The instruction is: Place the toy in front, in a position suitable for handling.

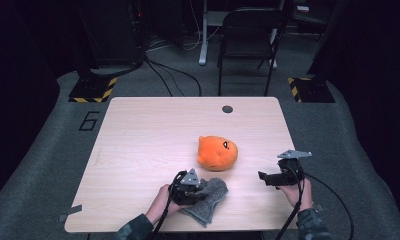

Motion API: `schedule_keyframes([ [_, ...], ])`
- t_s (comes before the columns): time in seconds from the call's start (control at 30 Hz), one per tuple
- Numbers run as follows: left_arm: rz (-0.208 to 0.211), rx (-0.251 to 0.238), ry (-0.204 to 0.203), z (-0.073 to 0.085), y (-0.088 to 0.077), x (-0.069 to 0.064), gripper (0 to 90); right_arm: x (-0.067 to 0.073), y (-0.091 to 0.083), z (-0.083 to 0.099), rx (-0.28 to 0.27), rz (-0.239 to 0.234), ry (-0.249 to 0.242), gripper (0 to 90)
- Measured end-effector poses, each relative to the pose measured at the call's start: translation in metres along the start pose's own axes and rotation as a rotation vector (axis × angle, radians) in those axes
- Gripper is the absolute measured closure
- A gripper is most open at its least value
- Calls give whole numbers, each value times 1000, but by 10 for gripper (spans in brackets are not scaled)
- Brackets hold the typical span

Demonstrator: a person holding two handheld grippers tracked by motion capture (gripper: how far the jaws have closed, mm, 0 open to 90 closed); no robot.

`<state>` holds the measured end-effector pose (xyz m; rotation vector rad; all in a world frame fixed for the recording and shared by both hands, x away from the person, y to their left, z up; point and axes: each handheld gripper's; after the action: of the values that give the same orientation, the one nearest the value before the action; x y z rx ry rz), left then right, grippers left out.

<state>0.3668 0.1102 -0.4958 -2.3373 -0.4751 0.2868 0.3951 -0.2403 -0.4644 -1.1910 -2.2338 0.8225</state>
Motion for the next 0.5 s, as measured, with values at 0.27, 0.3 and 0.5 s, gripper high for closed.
schedule_keyframes([
  [0.27, 60, -6, 39, -28, 35, -7, 753, -1, -1, 0, -3, 0, 3, 34],
  [0.3, 69, -8, 44, -31, 40, -8, 751, -1, -1, 1, -1, 0, 4, 35],
  [0.5, 79, -8, 62, -39, 57, -9, 701, -2, 0, 2, 5, 3, -1, 35],
])
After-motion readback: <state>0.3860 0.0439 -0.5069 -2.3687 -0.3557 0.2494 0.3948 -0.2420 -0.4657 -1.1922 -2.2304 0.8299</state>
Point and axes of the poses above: each handheld gripper's, and its own axes: y roughly forward along the jaws, z roughly out of its underside, x roughly to its left, and after that the axes turned 3 degrees about -z, right-handed
